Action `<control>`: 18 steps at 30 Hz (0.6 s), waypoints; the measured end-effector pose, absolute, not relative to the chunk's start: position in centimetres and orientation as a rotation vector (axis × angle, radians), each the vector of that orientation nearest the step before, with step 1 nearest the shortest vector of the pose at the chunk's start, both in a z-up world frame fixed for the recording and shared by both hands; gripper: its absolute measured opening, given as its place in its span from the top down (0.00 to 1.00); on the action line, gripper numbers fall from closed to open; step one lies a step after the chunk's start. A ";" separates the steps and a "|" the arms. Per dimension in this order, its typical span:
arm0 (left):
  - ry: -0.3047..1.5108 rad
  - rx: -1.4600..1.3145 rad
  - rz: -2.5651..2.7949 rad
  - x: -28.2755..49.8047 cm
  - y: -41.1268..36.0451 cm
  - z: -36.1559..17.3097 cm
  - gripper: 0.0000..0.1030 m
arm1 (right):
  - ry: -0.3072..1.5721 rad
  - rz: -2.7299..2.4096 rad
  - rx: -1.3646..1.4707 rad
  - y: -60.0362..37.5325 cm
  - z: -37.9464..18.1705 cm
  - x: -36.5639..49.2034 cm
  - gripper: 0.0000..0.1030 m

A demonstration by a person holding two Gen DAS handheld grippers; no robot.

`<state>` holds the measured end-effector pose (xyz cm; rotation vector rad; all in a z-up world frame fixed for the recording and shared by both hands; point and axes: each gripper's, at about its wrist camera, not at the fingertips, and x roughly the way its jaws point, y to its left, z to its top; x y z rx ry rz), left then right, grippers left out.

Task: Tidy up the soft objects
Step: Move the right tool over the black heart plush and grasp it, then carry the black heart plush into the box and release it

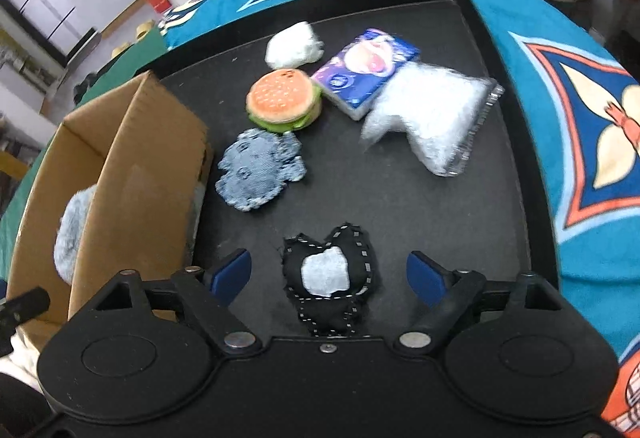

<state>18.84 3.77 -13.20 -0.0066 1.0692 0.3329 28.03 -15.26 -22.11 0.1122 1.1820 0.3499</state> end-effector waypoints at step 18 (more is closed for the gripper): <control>1.083 -0.023 0.387 18.3 5.1 -12.2 0.21 | 1.089 0.398 0.071 -14.8 -20.0 27.0 0.67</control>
